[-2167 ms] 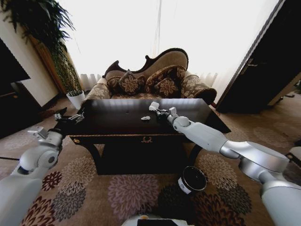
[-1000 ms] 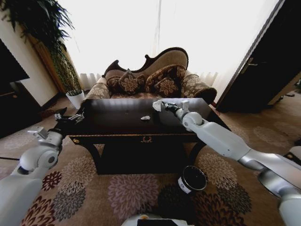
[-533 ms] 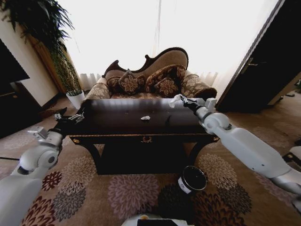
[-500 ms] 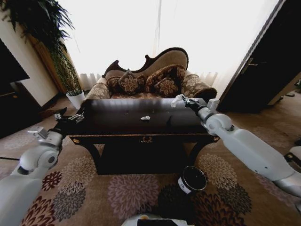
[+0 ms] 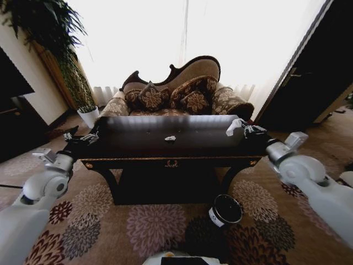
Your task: Move to the front of the table and place the trash on the table into the trash bin.
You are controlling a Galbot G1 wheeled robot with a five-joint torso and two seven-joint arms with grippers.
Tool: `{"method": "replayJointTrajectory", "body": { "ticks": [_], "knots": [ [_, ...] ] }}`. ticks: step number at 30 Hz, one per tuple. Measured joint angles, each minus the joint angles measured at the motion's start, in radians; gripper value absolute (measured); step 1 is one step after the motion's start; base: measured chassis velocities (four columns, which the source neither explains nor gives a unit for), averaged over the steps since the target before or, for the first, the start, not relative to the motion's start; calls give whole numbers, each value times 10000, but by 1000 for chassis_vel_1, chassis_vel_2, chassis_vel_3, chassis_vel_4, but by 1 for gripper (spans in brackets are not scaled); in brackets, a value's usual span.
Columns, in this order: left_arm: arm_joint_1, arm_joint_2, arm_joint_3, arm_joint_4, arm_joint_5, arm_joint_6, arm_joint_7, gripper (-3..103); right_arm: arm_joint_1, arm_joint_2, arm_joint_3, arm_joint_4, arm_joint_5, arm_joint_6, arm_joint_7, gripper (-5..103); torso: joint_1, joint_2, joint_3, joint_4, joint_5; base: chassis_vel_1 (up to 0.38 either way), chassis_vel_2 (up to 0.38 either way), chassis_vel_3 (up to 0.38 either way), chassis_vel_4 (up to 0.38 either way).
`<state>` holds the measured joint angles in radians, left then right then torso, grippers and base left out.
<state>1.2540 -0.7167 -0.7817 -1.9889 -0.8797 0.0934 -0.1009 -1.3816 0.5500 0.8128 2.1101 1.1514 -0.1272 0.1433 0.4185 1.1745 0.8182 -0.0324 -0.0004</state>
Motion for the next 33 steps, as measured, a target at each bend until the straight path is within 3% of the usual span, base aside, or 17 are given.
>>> {"method": "replayJointTrajectory", "body": {
  "ticks": [2,4,11,21,29,33],
  "knots": [
    [0,0,0,0,0,0,-5,100,-227,131,164,62,-72,0,-4,0,0,0,0,0,-2,0,0,0,0],
    [0,0,0,0,0,0,-4,100,-1190,804,832,145,-566,78,-116,0,0,0,1,1,5,0,0,0,0],
    [0,0,0,0,0,0,-5,100,-3008,2198,1815,175,-1273,511,-498,0,0,-1,2,-3,4,0,0,0,0],
    [0,0,0,1,0,0,-5,100,-4105,3414,2401,652,-1332,744,-609,0,3,-2,2,0,3,0,0,0,0],
    [0,0,0,1,0,0,-5,100,-4665,4055,1945,528,-2036,1231,-841,0,1,-1,1,-1,1,0,0,0,0],
    [0,0,0,0,0,0,-4,100,-4433,4412,1060,-250,-2807,1602,-913,0,2,-2,2,-1,3,0,0,0,0]
  ]
}}
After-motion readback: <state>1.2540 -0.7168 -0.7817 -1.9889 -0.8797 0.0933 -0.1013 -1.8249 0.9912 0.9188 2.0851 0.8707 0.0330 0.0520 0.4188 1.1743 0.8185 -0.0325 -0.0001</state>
